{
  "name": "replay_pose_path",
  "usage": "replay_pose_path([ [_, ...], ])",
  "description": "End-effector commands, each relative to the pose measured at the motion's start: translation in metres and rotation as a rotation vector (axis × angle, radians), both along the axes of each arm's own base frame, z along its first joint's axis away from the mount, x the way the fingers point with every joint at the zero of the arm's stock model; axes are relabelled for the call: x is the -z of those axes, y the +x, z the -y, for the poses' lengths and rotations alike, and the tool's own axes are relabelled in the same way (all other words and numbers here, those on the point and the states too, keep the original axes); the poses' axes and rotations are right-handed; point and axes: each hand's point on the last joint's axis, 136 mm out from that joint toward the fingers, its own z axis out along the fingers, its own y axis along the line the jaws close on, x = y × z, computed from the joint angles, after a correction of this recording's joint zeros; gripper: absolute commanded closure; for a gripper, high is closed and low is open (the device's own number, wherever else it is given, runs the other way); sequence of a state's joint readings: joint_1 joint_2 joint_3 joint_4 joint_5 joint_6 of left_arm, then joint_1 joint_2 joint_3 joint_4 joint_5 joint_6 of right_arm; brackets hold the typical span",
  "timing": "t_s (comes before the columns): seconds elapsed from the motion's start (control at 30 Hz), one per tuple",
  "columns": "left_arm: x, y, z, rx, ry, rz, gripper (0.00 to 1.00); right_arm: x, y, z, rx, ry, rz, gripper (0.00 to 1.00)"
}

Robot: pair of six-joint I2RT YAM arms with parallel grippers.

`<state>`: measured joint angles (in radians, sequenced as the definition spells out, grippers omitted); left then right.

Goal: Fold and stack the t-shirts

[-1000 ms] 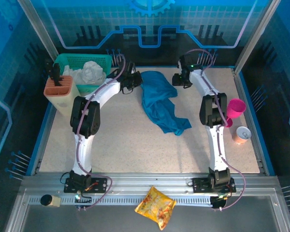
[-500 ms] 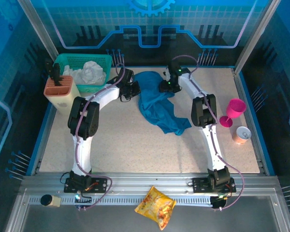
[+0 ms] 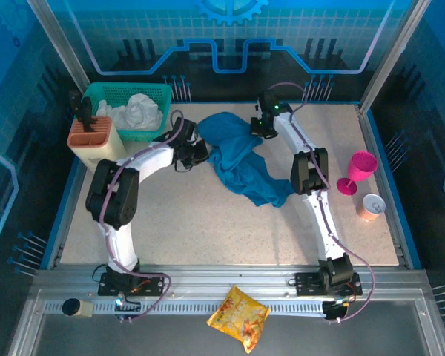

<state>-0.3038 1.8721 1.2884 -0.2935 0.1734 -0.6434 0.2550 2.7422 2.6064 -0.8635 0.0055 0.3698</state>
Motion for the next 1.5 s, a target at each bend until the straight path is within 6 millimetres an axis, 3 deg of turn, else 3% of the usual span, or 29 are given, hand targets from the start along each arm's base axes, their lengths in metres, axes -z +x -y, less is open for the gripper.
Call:
replay_pose_path([
  [0.0,-0.004,-0.045,-0.019,0.022,0.048,-0.047,1.00,0.005,0.014,0.041,0.141,-0.054,0.019,1.00],
  [0.2,0.015,-0.124,-0.067,-0.051,0.164,-0.153,1.00,-0.053,0.039,0.078,0.242,-0.045,0.162,1.00],
  [0.3,0.023,-0.161,-0.081,-0.090,0.180,-0.212,1.00,-0.069,0.046,0.090,0.259,-0.036,0.196,1.00],
  [0.57,0.050,-0.255,-0.090,-0.167,0.091,-0.385,1.00,-0.073,0.052,0.090,0.245,-0.018,0.220,1.00],
  [0.63,0.052,-0.265,-0.094,-0.181,0.094,-0.387,1.00,-0.074,0.053,0.083,0.232,0.018,0.221,1.00],
  [0.7,0.047,-0.263,-0.097,-0.187,0.102,-0.364,1.00,-0.074,0.052,0.071,0.203,0.065,0.211,1.00],
  [0.73,0.043,-0.258,-0.096,-0.186,0.102,-0.349,1.00,-0.073,0.050,0.065,0.187,0.080,0.204,1.00],
  [0.77,0.037,-0.250,-0.094,-0.181,0.100,-0.331,1.00,-0.073,0.048,0.058,0.165,0.098,0.196,0.93],
  [0.8,0.031,-0.241,-0.091,-0.171,0.096,-0.312,1.00,-0.073,0.045,0.050,0.137,0.114,0.188,0.78],
  [0.87,0.017,-0.219,-0.084,-0.153,0.083,-0.269,0.89,-0.074,0.038,0.037,0.089,0.127,0.173,0.52],
  [0.97,-0.010,-0.177,-0.071,-0.109,0.081,-0.183,0.62,-0.085,0.025,0.026,0.021,0.118,0.168,0.33],
  [1.07,-0.042,-0.125,-0.053,-0.057,0.071,-0.091,0.38,-0.106,0.010,0.024,-0.024,0.091,0.181,0.30],
  [1.17,-0.070,-0.068,-0.029,0.007,0.042,-0.025,0.30,-0.130,-0.006,0.029,-0.039,0.060,0.211,0.29],
  [1.3,-0.078,0.007,0.001,0.055,0.009,0.009,0.39,-0.155,-0.036,0.042,-0.034,0.026,0.236,0.28],
  [1.47,-0.054,0.087,0.034,0.097,-0.017,-0.004,0.45,-0.155,-0.084,0.042,-0.050,0.039,0.213,0.30],
])
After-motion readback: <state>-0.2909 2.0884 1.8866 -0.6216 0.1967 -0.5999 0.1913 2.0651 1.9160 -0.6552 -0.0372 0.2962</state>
